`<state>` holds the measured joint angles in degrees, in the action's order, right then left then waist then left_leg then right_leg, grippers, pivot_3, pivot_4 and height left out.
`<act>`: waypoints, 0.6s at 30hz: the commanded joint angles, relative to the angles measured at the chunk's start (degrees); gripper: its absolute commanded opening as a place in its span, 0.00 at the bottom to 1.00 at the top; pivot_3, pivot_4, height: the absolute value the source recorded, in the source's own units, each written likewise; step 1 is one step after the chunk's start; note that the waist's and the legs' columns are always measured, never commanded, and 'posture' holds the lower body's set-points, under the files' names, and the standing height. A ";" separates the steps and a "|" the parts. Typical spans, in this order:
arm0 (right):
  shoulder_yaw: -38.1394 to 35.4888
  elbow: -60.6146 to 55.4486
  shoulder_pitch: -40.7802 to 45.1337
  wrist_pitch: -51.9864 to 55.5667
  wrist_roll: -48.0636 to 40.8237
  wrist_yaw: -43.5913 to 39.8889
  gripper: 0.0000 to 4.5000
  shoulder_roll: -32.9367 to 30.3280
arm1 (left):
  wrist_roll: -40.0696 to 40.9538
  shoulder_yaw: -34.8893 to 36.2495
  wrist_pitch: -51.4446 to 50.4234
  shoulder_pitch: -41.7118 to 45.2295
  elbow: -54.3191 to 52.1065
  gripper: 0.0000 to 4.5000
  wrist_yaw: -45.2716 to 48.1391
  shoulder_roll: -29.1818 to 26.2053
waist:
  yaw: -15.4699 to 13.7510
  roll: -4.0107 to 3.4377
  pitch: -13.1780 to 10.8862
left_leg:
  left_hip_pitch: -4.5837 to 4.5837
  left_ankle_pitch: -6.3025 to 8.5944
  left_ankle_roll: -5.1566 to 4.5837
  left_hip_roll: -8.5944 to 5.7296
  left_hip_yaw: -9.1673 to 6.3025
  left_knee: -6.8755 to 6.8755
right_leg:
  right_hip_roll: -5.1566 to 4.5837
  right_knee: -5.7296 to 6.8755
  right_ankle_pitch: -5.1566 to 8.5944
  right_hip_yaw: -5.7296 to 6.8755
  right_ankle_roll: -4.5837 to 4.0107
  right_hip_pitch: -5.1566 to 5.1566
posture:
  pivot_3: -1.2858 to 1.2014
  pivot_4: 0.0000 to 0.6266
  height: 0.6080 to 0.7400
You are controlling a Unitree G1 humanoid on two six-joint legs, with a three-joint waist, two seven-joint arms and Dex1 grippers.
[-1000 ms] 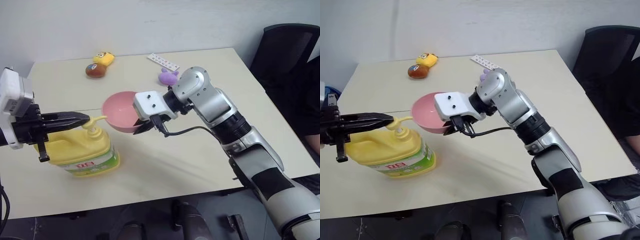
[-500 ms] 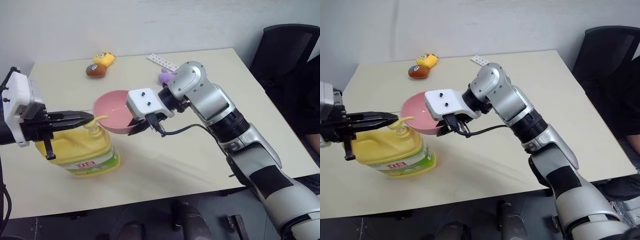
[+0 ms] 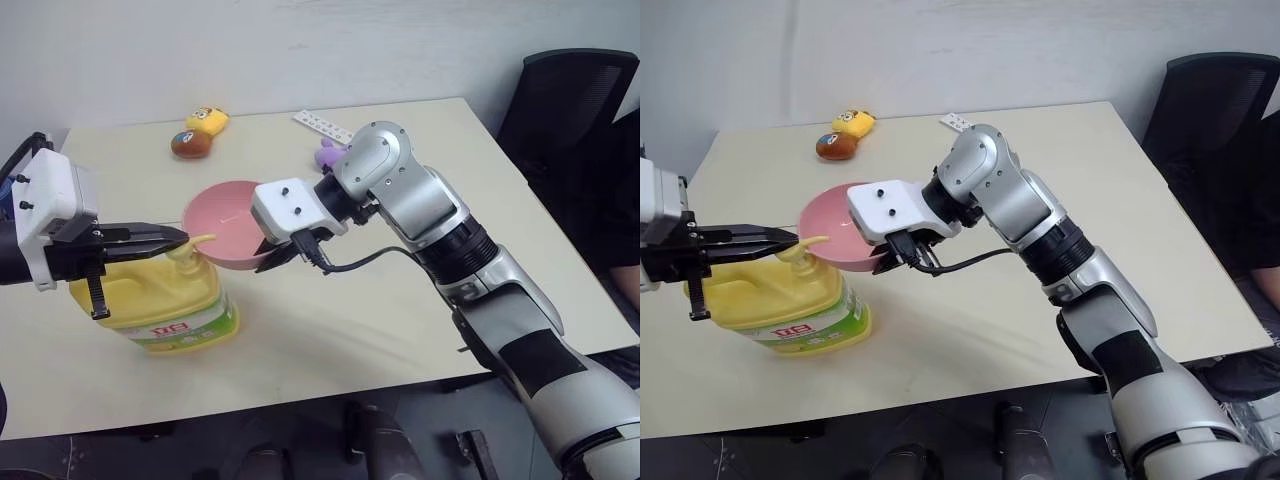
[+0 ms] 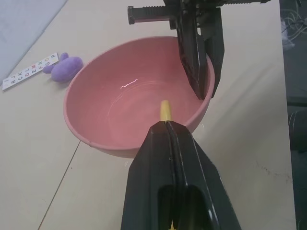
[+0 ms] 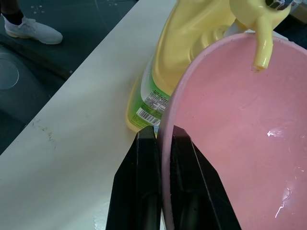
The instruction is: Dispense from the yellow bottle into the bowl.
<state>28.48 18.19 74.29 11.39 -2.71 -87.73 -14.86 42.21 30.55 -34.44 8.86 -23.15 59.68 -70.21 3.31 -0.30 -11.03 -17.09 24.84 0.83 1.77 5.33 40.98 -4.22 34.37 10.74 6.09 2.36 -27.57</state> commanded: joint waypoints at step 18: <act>-0.84 1.01 3.16 -2.75 0.09 -0.86 0.00 1.76 | -7.06 -10.95 2.94 -3.26 2.73 0.00 1.05 -3.24 | 0.08 -0.60 0.36 | 0.16 -0.04 0.10 0.02 0.04 -0.09 | 0.01 0.18 0.10 -0.03 -0.16 0.01 | 0.52 0.24 1.00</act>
<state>29.21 20.72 75.06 9.98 -1.43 -88.05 -13.77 37.83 26.88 -27.52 7.90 -21.68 60.13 -73.77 3.39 -0.90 -10.66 -16.93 24.79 0.94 1.79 5.37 40.89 -4.22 34.57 10.84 6.07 2.20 -27.56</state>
